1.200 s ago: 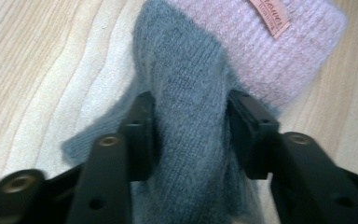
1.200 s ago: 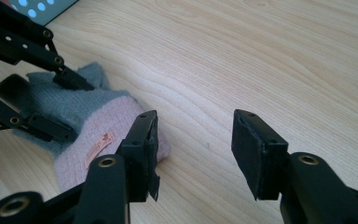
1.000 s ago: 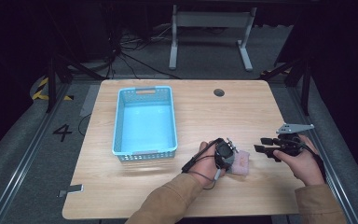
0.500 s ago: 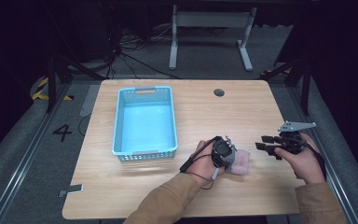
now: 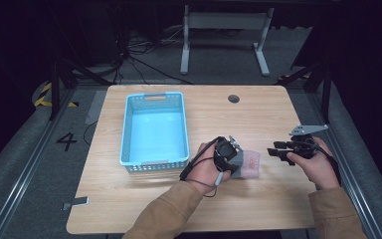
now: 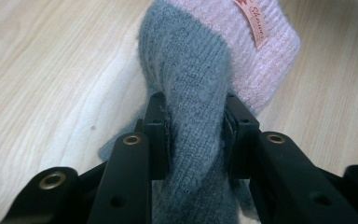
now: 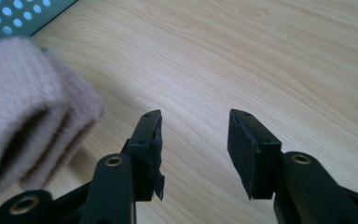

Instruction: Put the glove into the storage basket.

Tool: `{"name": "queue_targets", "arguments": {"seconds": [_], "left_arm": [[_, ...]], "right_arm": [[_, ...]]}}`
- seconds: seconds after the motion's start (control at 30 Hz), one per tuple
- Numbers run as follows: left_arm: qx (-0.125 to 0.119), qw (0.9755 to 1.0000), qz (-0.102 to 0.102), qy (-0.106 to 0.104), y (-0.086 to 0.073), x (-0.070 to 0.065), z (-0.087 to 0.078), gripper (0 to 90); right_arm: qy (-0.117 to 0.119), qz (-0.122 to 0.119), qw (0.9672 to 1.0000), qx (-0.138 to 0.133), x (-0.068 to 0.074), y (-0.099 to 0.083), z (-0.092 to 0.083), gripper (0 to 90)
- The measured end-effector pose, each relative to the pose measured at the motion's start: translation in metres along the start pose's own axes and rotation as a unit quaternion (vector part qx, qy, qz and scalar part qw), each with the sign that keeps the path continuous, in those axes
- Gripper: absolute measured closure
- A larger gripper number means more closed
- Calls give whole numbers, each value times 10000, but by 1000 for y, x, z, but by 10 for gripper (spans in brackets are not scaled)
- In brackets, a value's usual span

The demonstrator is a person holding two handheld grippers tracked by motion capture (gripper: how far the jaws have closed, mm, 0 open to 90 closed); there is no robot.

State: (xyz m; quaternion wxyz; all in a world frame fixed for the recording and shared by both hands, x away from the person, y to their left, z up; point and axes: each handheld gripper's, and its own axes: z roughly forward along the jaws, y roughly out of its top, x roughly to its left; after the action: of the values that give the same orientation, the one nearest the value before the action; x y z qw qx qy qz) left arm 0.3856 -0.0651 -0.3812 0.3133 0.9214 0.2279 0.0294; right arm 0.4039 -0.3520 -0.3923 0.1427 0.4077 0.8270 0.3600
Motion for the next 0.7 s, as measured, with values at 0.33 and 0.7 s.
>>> {"name": "queue_targets", "arguments": {"seconds": [0.33,0.7], "left_arm": [[-185,9996,-150,166,-4,11,-32,681],[-486,9969,-458,420,-8,30,-67,680]], "right_arm": [[-43,183,9997,135,-4,6,12,552],[-95,363,9991,191,-8,2,16,551]]}}
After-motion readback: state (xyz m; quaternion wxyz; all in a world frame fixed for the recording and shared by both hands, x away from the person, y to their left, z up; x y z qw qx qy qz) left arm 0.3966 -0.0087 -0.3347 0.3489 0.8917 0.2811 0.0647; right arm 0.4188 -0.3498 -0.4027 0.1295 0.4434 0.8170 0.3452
